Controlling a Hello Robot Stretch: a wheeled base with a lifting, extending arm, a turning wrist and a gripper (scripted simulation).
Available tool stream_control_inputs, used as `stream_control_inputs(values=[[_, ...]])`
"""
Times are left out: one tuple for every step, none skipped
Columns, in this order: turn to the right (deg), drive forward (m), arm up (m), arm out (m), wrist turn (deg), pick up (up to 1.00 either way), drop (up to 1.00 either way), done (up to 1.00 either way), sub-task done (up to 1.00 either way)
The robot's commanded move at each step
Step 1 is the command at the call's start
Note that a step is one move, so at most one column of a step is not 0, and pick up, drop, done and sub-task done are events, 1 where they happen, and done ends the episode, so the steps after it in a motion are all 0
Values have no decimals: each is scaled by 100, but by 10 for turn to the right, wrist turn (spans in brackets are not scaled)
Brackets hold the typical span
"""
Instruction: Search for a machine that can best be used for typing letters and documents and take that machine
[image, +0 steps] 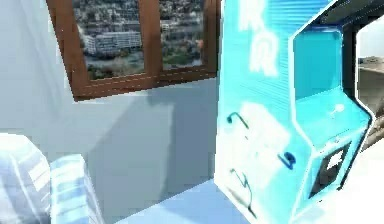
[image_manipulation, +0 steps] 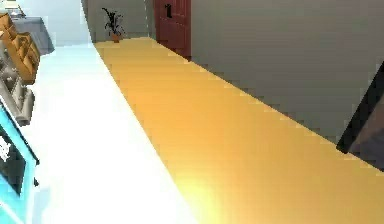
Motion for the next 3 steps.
stream_control_inputs(values=[[450,0,0,0,0,0,0,0,0],[450,0,0,0,0,0,0,0,0],[450,0,0,0,0,0,0,0,0]])
